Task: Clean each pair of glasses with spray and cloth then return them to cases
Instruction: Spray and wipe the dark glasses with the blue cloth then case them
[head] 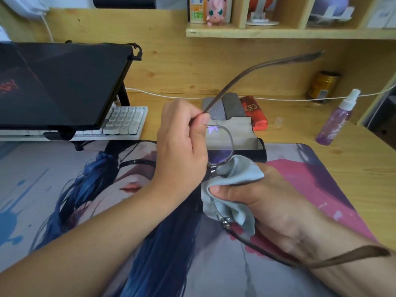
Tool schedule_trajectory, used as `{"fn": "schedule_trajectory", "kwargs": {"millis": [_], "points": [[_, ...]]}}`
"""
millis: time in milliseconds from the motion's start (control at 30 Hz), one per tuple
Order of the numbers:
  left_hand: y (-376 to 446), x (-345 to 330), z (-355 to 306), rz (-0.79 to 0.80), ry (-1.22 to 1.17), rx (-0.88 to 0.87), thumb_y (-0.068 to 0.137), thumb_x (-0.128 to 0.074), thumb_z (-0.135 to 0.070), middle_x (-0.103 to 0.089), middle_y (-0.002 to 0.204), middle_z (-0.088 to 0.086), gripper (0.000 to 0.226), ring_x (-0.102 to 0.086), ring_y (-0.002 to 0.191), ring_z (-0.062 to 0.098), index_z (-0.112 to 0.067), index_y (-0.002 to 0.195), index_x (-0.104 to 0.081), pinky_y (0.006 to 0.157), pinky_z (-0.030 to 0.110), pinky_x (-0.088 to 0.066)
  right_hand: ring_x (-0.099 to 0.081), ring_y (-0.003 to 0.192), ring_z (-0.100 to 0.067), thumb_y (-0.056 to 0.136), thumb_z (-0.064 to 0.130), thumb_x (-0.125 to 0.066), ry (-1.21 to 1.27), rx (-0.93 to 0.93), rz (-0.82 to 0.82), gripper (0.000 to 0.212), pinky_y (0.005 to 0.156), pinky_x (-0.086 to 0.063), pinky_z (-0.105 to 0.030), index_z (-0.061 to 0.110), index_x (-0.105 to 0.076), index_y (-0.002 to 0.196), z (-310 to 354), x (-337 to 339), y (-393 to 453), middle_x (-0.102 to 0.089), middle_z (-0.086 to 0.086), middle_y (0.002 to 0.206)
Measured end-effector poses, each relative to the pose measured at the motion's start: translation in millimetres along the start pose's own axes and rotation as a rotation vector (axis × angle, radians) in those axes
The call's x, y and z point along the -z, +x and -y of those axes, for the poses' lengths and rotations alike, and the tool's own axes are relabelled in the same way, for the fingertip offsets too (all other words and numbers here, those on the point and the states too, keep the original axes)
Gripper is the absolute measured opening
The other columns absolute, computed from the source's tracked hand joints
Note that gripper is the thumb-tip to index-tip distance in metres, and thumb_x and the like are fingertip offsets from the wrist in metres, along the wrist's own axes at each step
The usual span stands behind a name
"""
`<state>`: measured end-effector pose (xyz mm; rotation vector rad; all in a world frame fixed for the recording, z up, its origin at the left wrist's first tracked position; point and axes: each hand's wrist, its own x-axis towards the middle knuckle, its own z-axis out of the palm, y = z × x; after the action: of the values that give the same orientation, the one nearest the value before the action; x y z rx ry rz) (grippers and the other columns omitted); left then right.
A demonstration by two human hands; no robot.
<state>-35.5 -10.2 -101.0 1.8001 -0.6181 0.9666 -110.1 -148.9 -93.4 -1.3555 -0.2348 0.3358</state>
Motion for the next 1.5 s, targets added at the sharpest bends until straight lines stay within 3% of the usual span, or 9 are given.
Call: {"fn": "schedule_trajectory", "kwargs": {"millis": [300, 467, 600, 800, 967, 1133, 1333, 1433, 1500], "points": [[8, 10, 8, -0.125, 0.045, 0.113, 0.104, -0.046, -0.009, -0.046, 0.081, -0.008, 0.016, -0.045, 0.076, 0.008, -0.015, 0.09, -0.043, 0.073, 0.018, -0.037, -0.038, 0.056, -0.032, 0.095, -0.009, -0.045, 0.322, 0.032, -0.016, 0.022, 0.06, -0.04, -0.044, -0.019, -0.046, 0.076, 8, -1, 12, -0.041, -0.032, 0.063], [10, 16, 9, -0.148, 0.057, 0.091, 0.104, -0.045, -0.007, -0.046, 0.081, -0.01, 0.015, -0.045, 0.076, 0.002, -0.015, 0.091, -0.044, 0.073, 0.015, -0.036, -0.067, 0.057, -0.025, 0.101, -0.003, -0.047, 0.532, -0.094, -0.343, 0.036, 0.092, -0.055, -0.045, -0.008, -0.064, 0.069, 1, 11, 23, -0.063, -0.023, 0.066], [16, 22, 13, -0.2, 0.053, 0.097, 0.105, -0.044, -0.008, -0.045, 0.08, -0.004, 0.016, -0.043, 0.074, 0.005, -0.014, 0.09, -0.042, 0.07, 0.019, -0.037, -0.059, 0.063, -0.023, 0.085, -0.005, -0.063, 0.102, -0.17, -0.011, 0.003, 0.056, -0.049, -0.028, -0.003, -0.063, 0.086, 4, 8, -6, -0.06, -0.016, 0.074], [18, 18, 12, -0.19, 0.114, 0.016, 0.104, -0.044, -0.006, -0.043, 0.082, 0.003, 0.018, -0.044, 0.077, 0.017, -0.016, 0.09, -0.04, 0.07, 0.02, -0.035, -0.069, 0.069, -0.017, 0.079, -0.013, -0.064, 0.037, -0.121, -0.01, 0.027, 0.056, -0.051, -0.024, -0.002, -0.072, 0.103, 3, 5, -8, -0.071, -0.014, 0.084], [19, 31, 20, -0.251, 0.053, 0.029, 0.105, -0.042, -0.005, -0.044, 0.085, -0.002, 0.014, -0.047, 0.078, 0.022, -0.015, 0.095, -0.042, 0.074, 0.029, -0.041, -0.063, 0.106, -0.043, 0.081, -0.007, -0.063, 0.029, -0.244, -0.011, 0.043, 0.09, -0.045, -0.052, -0.001, -0.065, 0.123, 18, 34, -10, -0.064, -0.031, 0.124], [16, 35, 18, -0.212, 0.015, -0.078, 0.104, -0.042, -0.002, -0.047, 0.086, 0.011, 0.011, -0.049, 0.078, 0.028, -0.008, 0.097, -0.048, 0.074, 0.029, -0.041, -0.043, 0.136, -0.046, 0.089, 0.0, -0.058, 0.204, -0.198, 0.057, 0.043, 0.118, -0.025, -0.053, -0.008, -0.055, 0.132, 27, 40, -9, -0.044, -0.039, 0.143], [13, 29, 16, -0.172, 0.012, -0.132, 0.103, -0.043, -0.004, -0.047, 0.087, 0.012, 0.012, -0.048, 0.08, 0.023, -0.009, 0.094, -0.049, 0.073, 0.03, -0.041, -0.065, 0.101, -0.033, 0.089, 0.006, -0.066, 0.119, -0.235, 0.175, 0.033, 0.09, -0.056, -0.039, -0.011, -0.059, 0.117, 10, 20, -7, -0.064, -0.033, 0.112], [15, 26, 13, -0.191, 0.03, -0.097, 0.104, -0.044, -0.006, -0.047, 0.086, 0.009, 0.013, -0.048, 0.079, 0.026, -0.011, 0.093, -0.049, 0.073, 0.031, -0.04, -0.07, 0.079, -0.025, 0.079, 0.009, -0.071, -0.053, -0.207, 0.068, 0.021, 0.064, -0.054, -0.031, 0.012, -0.076, 0.099, 1, 12, -4, -0.073, -0.016, 0.091], [14, 23, 11, -0.184, 0.052, -0.068, 0.103, -0.045, -0.007, -0.048, 0.084, 0.011, 0.015, -0.049, 0.078, 0.028, -0.005, 0.089, -0.051, 0.073, 0.031, -0.04, -0.061, 0.074, -0.03, 0.076, 0.009, -0.073, -0.17, -0.187, 0.02, 0.02, 0.057, -0.048, -0.031, 0.011, -0.075, 0.096, 1, 6, -3, -0.066, -0.029, 0.086]]}}
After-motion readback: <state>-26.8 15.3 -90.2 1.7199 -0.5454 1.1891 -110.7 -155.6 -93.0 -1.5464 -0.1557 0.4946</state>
